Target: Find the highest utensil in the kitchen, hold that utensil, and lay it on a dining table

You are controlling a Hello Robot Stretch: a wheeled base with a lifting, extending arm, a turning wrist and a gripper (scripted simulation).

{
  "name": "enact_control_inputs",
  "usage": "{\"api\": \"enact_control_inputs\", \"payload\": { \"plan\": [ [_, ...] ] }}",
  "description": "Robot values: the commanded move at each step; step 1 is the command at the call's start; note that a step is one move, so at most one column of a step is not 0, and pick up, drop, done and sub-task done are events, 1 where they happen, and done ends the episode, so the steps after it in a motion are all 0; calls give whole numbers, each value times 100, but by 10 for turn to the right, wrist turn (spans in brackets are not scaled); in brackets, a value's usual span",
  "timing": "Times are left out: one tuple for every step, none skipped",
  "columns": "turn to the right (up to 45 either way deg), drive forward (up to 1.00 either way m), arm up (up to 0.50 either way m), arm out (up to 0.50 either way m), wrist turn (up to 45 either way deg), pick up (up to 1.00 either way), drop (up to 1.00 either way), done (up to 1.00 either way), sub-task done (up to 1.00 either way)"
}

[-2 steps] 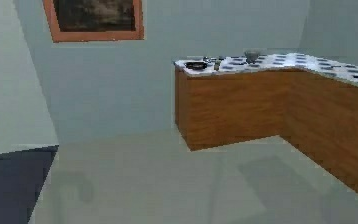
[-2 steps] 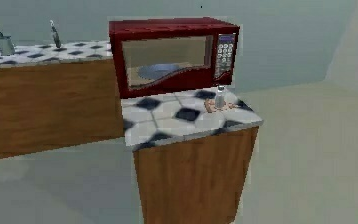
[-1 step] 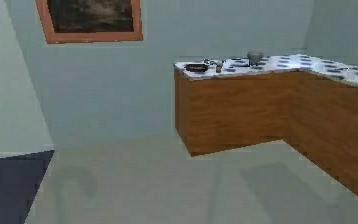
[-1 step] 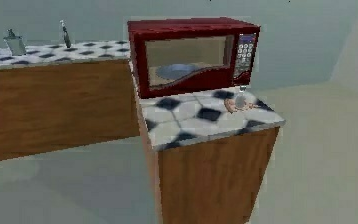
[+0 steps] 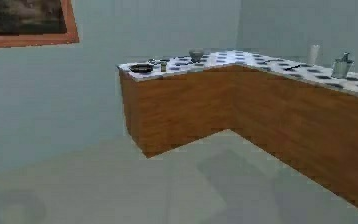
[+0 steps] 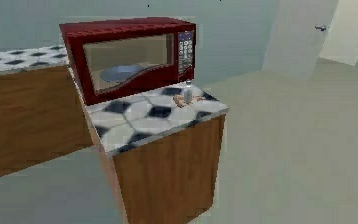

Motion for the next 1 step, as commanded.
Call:
{"api": "enact_control_inputs", "payload": {
  "plan": [
    [0, 100, 0, 0, 0, 0, 0, 0, 0]
  ]
}}
